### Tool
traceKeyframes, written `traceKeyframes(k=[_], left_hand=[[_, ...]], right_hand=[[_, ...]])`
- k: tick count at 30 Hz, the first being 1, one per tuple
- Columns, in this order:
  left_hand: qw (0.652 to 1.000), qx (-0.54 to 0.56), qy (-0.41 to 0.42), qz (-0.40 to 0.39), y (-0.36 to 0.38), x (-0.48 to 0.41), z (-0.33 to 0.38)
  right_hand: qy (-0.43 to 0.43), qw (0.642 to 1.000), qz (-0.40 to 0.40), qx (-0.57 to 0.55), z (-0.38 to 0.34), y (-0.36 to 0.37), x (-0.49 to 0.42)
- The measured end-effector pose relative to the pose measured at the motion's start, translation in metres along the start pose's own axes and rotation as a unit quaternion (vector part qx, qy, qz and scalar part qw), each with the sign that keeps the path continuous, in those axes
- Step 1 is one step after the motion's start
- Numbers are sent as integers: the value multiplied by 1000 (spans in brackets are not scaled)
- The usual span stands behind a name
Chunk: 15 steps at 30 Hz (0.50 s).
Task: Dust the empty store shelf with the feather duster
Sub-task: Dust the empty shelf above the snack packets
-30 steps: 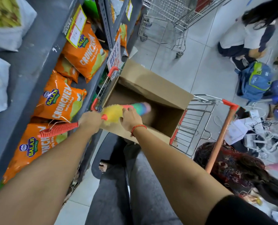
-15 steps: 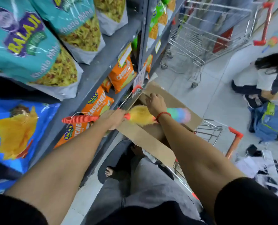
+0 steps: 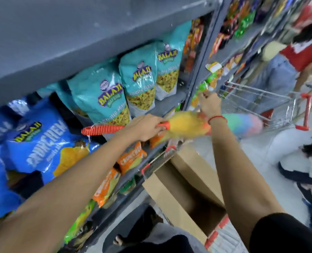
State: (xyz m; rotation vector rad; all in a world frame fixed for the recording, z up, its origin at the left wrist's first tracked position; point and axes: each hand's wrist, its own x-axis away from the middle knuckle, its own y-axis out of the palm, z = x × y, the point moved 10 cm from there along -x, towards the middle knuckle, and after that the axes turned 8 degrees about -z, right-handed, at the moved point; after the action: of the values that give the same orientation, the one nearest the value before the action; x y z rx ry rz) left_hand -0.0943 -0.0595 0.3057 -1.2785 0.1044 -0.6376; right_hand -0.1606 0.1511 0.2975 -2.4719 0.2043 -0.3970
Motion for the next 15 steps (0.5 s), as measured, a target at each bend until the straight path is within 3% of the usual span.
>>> traceKeyframes(k=[2,4,8,15], left_hand=[[998,-15,5,64,-40,12,9],[991,-23,12,129,-80,28,21],[969,-32,3,243,-155,66,39],[929,-67,-64,357,-238,143,45]], right_hand=[[-17,1000,10,9,-36,-23,-8],[-101,993,54,11,-91,-54,-7],[-265,954,137,2,-195,-101,23],[-432,879,196,-46,-307,-128,80]])
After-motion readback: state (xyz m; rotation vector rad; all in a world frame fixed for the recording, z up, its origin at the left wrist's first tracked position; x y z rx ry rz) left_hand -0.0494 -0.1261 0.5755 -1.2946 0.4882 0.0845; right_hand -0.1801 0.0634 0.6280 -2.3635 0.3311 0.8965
